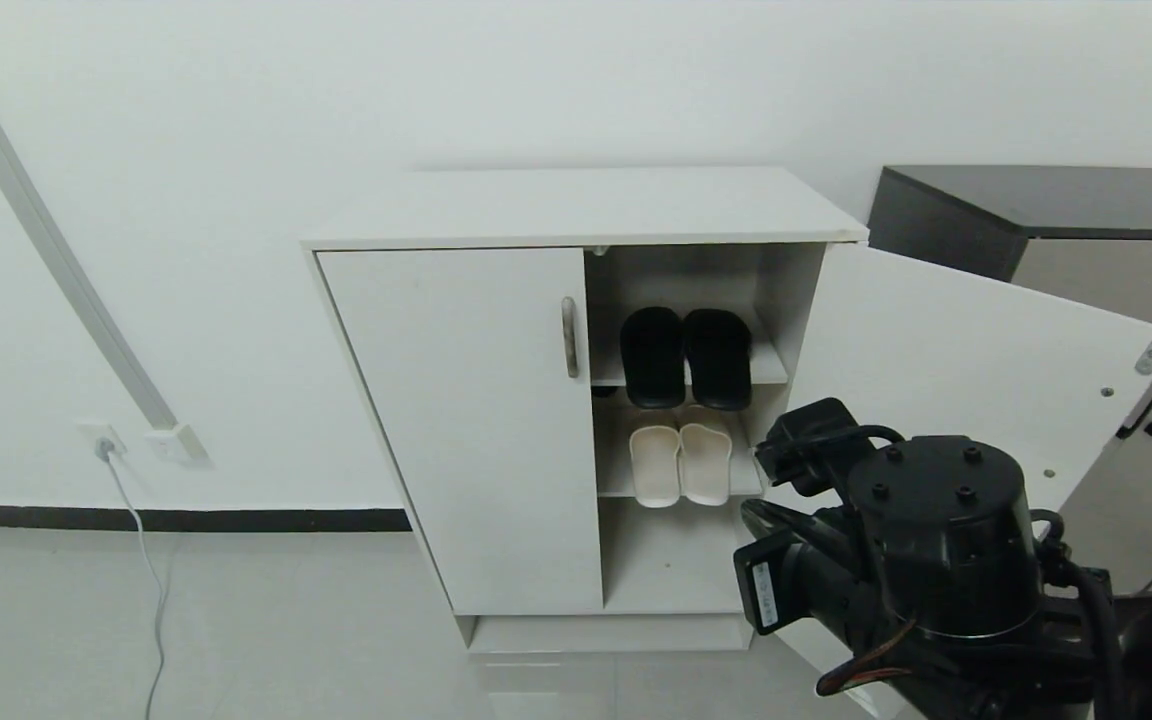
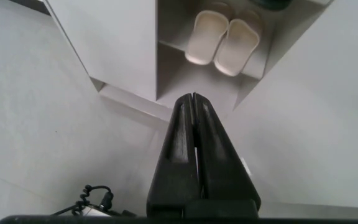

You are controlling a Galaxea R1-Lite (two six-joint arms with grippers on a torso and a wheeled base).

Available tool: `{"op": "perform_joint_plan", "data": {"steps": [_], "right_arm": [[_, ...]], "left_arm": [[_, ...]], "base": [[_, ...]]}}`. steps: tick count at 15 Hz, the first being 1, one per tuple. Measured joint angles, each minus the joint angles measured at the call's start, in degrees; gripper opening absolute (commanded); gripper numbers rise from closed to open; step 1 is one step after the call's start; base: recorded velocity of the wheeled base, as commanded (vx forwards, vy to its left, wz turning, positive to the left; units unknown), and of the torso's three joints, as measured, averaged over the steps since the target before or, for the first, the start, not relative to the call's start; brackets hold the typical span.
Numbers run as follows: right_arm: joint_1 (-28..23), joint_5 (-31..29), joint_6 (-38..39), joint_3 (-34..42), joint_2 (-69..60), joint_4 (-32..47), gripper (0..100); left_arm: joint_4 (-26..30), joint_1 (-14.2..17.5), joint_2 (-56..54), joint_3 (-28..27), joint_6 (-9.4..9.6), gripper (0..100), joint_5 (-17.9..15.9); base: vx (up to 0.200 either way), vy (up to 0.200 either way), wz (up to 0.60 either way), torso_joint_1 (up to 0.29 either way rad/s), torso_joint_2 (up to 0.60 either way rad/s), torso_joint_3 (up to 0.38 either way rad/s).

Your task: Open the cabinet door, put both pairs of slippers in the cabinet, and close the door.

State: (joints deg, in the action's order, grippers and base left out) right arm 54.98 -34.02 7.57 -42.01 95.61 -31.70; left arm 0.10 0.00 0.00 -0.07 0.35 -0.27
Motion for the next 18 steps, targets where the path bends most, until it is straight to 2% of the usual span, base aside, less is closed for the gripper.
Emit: {"op": "perform_joint_plan", "data": {"steps": [8,18], "right_arm": [[0.01,0.11,0.00,0.20,0.06,0.00,0],[0.01,0.52,0.06,0.15,0.15,-0.02,0]], "left_arm": [[0.00,0.00,0.00,-0.02,-0.02,0,0.00],[0.00,0.00,0.00,-0.02,0.00,0,0.00]], "base": [[0.000,0.000,0.00,0.171,-0.49,-0.319],[0.000,0.000,0.00,0.232,-0.55,-0.323]]}}
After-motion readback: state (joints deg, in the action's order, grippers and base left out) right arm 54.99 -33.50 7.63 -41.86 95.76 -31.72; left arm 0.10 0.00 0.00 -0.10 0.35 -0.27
